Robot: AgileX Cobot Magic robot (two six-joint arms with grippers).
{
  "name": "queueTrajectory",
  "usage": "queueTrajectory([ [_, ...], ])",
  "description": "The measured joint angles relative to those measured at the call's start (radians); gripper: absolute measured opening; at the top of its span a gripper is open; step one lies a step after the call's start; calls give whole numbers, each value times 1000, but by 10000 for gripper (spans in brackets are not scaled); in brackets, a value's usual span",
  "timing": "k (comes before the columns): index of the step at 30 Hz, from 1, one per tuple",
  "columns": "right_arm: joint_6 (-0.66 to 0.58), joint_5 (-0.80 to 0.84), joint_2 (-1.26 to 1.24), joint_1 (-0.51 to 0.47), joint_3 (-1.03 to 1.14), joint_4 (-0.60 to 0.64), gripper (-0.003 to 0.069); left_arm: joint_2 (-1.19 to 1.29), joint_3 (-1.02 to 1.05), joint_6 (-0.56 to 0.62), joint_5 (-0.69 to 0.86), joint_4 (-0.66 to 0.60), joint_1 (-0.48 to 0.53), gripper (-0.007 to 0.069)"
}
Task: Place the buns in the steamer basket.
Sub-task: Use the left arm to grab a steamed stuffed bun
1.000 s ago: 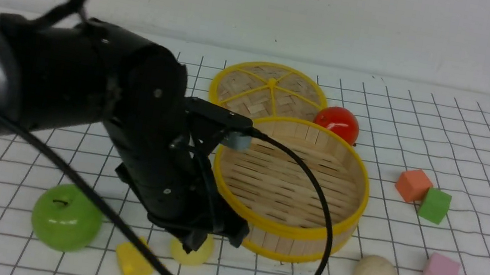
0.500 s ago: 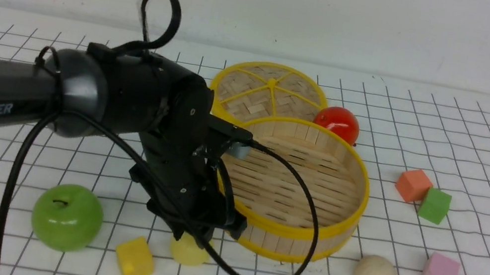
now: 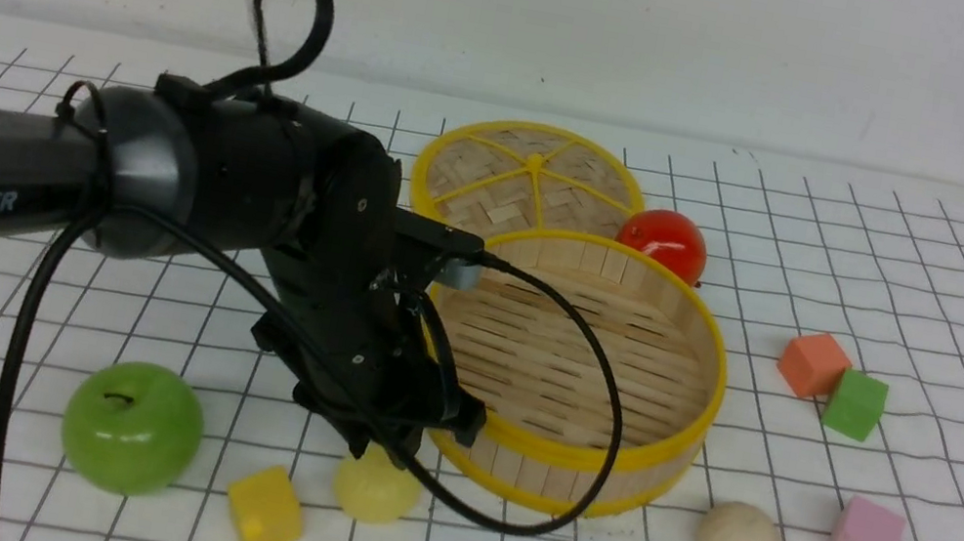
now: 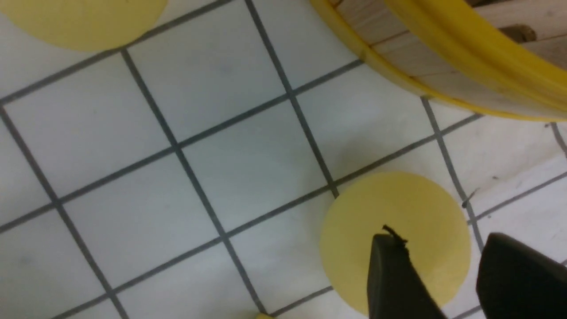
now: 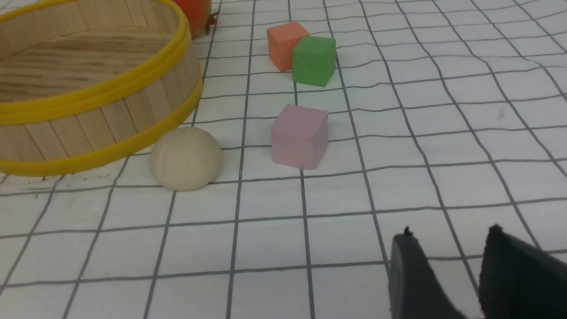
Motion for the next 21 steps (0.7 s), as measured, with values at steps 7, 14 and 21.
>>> queueTrajectory([
  [7,0,0,0,0,0,0,239,40,-1,0,-9,9,0,273],
  [14,0,0,0,0,0,0,239,53,-2,0,-39,9,0,230],
  [21,0,0,0,0,0,0,239,53,-15,0,3,9,0,-11],
])
